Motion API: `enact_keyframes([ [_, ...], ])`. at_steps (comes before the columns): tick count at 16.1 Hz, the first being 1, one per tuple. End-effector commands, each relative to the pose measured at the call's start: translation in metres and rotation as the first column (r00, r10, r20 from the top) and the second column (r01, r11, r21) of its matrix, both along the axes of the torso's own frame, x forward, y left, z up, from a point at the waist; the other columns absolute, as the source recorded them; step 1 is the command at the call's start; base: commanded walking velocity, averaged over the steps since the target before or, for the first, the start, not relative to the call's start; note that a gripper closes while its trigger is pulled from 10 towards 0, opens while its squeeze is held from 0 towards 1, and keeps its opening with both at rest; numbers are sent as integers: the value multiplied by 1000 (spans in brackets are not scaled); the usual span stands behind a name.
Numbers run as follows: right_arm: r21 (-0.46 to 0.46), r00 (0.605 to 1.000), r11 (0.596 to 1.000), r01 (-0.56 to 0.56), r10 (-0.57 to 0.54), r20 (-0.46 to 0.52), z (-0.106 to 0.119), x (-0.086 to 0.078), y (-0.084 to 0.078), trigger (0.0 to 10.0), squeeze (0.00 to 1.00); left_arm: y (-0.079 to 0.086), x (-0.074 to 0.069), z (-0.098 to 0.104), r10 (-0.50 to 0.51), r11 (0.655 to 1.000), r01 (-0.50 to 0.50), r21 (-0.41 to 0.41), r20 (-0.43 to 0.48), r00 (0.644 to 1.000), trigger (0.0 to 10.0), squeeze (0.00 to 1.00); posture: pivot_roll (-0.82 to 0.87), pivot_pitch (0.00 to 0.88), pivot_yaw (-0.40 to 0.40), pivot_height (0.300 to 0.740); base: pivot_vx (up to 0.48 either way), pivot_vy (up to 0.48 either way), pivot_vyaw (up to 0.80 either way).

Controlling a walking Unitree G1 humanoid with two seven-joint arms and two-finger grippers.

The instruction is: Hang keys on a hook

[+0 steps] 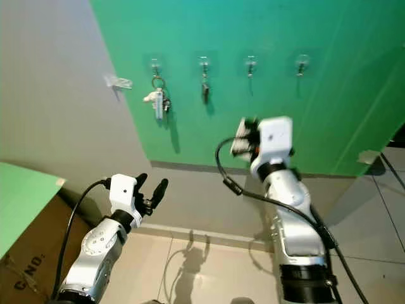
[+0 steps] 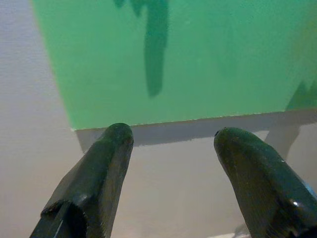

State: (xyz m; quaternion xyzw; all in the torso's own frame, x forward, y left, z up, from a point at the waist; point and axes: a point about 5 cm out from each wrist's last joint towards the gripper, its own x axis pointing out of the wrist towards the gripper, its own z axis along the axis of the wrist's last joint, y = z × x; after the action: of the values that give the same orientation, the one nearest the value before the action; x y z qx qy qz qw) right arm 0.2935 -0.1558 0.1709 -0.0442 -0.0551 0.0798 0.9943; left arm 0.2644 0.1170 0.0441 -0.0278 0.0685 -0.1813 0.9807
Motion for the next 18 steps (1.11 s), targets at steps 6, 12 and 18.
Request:
enact_keyframes([
  [6, 12, 996, 1000, -17, 16, 84, 38, 9, 10, 0, 51, -5, 0, -1, -44, 999, 44, 10, -1, 999, 10000, 0, -261, 0, 132, 740, 0, 0, 0],
  [12, -14, 991, 998, -61, 62, 115, 52, 22, 17, 0, 51, -23, -5, -4, -162, 985, 161, 67, 5, 987, 10000, 0, -251, 0, 121, 740, 0, 0, 0],
  [18, -36, 989, 995, -92, 96, 112, 55, 32, 22, 0, 51, -28, -6, -3, -200, 979, 199, 51, 10, 980, 10000, 0, -244, 0, 108, 740, 0, 0, 0],
])
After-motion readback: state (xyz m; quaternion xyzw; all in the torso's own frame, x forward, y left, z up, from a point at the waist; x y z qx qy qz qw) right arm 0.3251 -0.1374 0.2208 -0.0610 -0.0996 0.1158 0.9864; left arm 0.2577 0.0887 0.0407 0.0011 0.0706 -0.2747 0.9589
